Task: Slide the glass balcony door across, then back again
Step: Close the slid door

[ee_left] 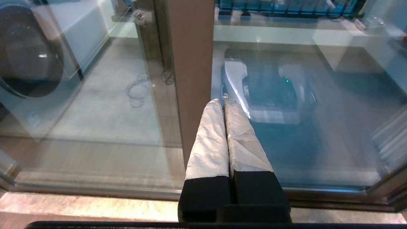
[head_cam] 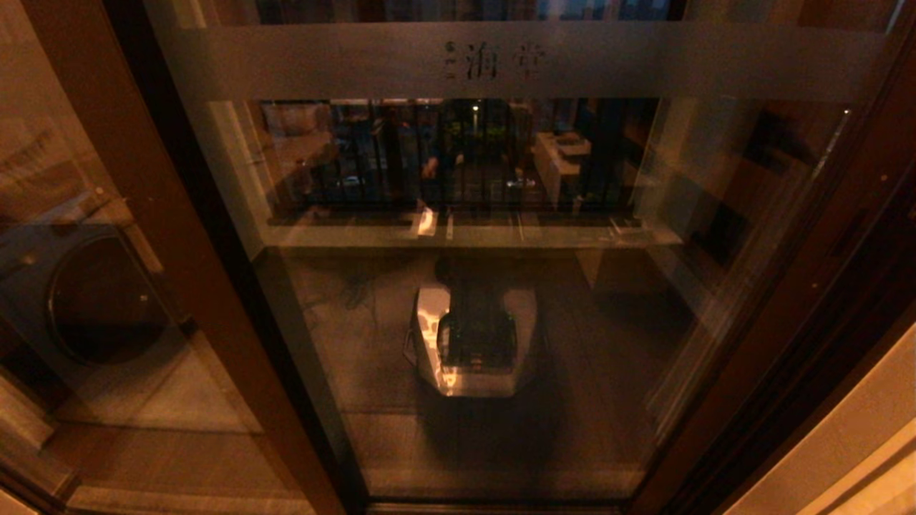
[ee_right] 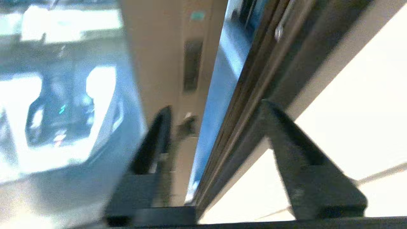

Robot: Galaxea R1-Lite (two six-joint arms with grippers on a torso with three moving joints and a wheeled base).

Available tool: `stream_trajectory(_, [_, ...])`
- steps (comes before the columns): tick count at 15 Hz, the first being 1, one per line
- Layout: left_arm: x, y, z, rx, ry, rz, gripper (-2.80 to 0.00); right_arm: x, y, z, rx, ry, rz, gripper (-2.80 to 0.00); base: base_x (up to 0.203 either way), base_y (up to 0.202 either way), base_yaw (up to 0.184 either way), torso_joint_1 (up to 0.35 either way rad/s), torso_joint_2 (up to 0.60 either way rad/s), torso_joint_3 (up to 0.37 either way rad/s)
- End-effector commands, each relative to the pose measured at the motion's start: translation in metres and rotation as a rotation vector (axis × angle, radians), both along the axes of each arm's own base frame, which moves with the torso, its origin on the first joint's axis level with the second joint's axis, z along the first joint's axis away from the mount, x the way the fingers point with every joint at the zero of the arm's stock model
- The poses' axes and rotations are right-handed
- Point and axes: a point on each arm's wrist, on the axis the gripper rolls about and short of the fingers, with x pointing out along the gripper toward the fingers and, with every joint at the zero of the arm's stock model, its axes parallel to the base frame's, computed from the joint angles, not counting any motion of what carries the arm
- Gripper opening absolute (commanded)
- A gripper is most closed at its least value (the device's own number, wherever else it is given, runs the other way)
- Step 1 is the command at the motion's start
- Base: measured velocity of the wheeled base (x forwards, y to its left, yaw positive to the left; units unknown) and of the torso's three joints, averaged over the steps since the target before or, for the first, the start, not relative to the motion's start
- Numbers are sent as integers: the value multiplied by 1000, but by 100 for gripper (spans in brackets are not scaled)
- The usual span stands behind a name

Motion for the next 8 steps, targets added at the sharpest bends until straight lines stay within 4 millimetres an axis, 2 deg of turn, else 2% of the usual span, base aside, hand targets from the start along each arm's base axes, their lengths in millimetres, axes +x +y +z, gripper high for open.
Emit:
stream_trajectory(1, [0, 0, 0, -1, 1, 0, -280, -27, 19, 20, -14, -35, 24, -280, 0, 0, 0, 0, 0, 0])
stream_trajectory(2, [0, 0, 0, -1, 1, 0, -280, -31, 27, 23, -9, -17, 50, -280, 0, 0, 0, 0, 0, 0])
stream_trajectory(4, [0, 0, 0, -1, 1, 0, -280, -28, 30, 37, -19, 0, 46, -280, 0, 0, 0, 0, 0, 0])
stream_trajectory(6, [0, 0, 0, -1, 1, 0, -280, -18, 41, 31, -6, 82, 37, -280, 0, 0, 0, 0, 0, 0])
stream_trajectory(8, [0, 0, 0, -1, 1, 0, -280, 1, 41, 18, 3, 148, -32, -280, 0, 0, 0, 0, 0, 0])
